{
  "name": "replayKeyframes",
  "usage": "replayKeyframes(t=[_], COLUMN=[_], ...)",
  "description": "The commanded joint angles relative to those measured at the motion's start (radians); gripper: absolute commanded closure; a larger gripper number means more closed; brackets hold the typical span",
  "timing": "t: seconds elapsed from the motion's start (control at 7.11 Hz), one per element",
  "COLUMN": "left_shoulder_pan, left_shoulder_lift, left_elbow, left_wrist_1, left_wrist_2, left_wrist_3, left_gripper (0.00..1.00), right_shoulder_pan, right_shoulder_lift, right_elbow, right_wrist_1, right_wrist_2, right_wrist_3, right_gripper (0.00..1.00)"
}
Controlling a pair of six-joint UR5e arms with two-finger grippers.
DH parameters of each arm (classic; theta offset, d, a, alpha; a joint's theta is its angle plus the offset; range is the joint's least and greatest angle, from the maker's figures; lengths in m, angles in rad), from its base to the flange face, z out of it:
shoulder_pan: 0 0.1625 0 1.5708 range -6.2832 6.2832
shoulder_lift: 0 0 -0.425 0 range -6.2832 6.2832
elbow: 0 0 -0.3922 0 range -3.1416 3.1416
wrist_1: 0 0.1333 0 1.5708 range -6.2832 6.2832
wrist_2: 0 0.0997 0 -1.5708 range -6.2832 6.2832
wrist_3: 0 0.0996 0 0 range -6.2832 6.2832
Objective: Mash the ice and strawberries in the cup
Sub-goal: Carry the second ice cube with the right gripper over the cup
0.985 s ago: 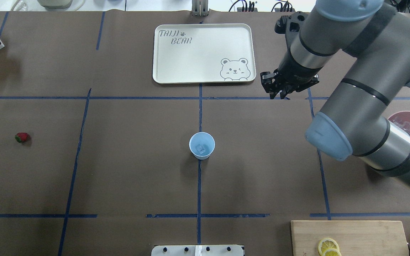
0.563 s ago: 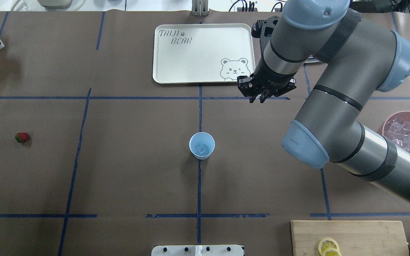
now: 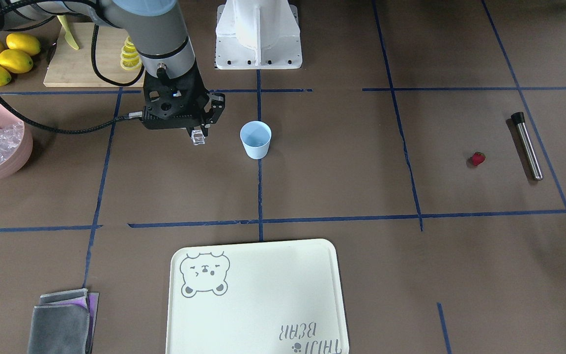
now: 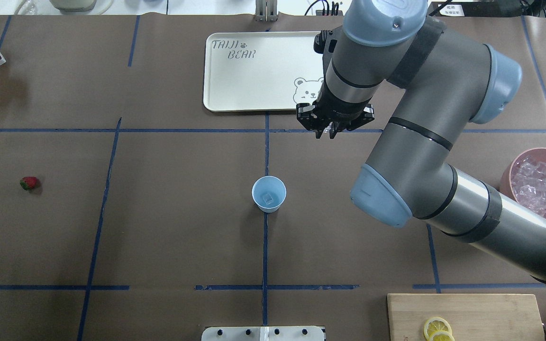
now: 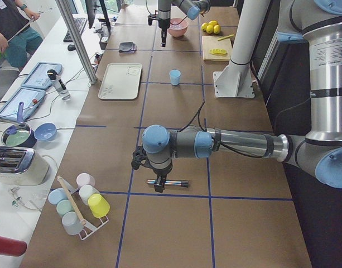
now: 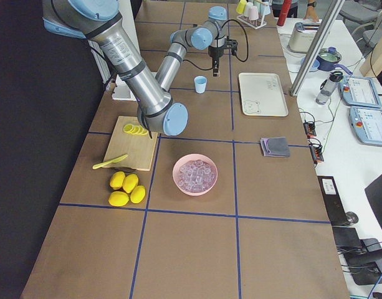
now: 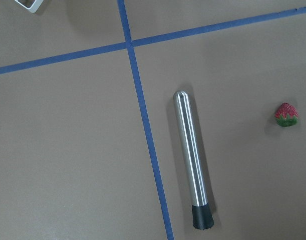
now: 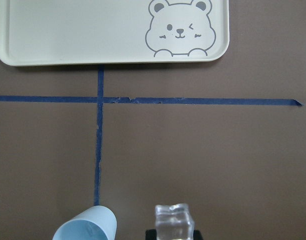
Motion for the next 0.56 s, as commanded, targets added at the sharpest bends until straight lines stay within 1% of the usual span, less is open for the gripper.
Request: replayKeyframes(t=[0.0,0.42], left_shoulder_pan=[0.0,0.0], left_shoulder_lift=[0.0,-0.005], left_elbow=[-0.001,-0.003], left_wrist_1=[0.0,-0.006], left_wrist_2=[0.0,0.002], left_wrist_3=[0.0,0.0], left_gripper=[0.0,0.0], right_shoulder_pan=[-0.011,-0.017], right_shoulder_lift=[0.004,0.012], right_elbow=[-0.005,-0.008], right_wrist_1=[0.0,0.002], right_wrist_2=[-0.008,-0.01], right_wrist_3=[0.001,0.008], right_gripper=[1.0,1.0])
